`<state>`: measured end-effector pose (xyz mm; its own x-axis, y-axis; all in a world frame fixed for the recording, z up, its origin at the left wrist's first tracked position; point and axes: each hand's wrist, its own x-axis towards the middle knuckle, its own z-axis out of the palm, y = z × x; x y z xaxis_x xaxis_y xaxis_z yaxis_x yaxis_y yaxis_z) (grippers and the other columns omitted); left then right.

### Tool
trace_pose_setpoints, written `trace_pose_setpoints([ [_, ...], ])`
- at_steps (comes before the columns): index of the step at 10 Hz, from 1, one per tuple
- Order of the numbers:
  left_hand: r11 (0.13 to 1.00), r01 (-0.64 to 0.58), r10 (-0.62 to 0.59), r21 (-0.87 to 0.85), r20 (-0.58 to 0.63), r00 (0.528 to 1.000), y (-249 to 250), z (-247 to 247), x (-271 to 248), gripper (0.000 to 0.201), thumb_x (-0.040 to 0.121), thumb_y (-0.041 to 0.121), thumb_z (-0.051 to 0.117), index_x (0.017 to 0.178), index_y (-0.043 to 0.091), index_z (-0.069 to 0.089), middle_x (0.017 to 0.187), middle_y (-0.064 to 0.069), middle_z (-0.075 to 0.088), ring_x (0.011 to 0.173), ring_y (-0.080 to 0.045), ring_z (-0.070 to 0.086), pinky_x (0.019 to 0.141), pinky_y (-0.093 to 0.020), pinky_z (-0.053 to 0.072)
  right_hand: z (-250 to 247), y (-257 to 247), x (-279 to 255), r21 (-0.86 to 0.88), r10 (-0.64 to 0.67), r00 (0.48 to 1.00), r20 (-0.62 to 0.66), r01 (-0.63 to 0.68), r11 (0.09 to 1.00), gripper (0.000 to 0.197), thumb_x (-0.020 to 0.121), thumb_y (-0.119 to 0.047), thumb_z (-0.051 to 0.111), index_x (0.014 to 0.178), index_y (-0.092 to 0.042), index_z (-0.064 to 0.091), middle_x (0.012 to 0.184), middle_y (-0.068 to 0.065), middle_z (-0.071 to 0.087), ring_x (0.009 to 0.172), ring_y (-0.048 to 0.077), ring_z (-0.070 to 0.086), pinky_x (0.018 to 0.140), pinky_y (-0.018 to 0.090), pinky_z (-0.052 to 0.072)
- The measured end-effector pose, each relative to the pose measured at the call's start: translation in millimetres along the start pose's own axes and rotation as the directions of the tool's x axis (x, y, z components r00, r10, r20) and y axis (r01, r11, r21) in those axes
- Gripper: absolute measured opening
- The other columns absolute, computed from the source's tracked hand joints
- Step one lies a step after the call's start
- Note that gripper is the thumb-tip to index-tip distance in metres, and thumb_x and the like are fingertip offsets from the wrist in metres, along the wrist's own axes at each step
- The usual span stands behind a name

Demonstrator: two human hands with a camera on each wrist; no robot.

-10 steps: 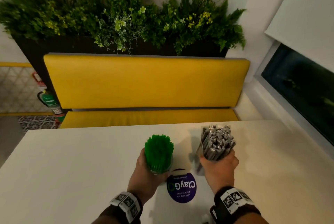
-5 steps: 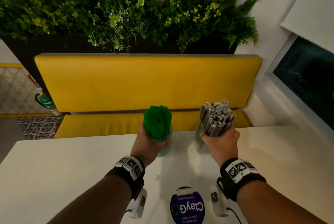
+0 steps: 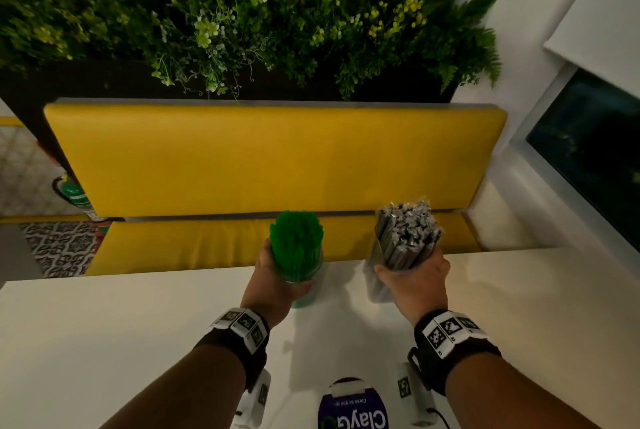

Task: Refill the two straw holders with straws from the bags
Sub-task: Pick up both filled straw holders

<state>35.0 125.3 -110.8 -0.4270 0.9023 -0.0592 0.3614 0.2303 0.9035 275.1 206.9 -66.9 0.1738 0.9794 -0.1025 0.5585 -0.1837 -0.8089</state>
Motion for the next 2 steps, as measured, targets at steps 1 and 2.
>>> trace_pose_setpoints([
  [1, 1.0, 0.003, -0.003, 0.002, 0.008, 1.0, 3.7, -1.8, 1.4, 0.107, 0.06, 0.021, 0.093, 0.143, 0.03, 0.027, 0.132, 0.003, 0.05, 0.118, -0.017, 0.055, 0.088, -0.021, 0.046, -0.1, -2.0, -0.4, 0.001, 0.006, 1.0, 0.022, -0.006, 1.0, 0.109, 0.056, -0.029, 0.093, 0.143, -0.015, 0.029, 0.134, 0.015, 0.036, 0.117, 0.038, 0.053, 0.101, 0.044, 0.048],
  [2, 0.998, -0.009, 0.013, -0.057, 0.069, 0.998, 7.4, -10.0, -7.4, 0.127, 0.055, 0.025, 0.095, 0.152, 0.035, 0.015, 0.149, 0.005, 0.038, 0.135, -0.018, 0.044, 0.102, -0.031, 0.048, -7.4, -8.9, -4.8, 0.017, 0.016, 0.998, 0.059, -0.017, 1.0, 0.126, 0.052, -0.035, 0.095, 0.149, -0.017, 0.017, 0.139, 0.015, 0.032, 0.125, 0.039, 0.047, 0.104, 0.047, 0.046],
])
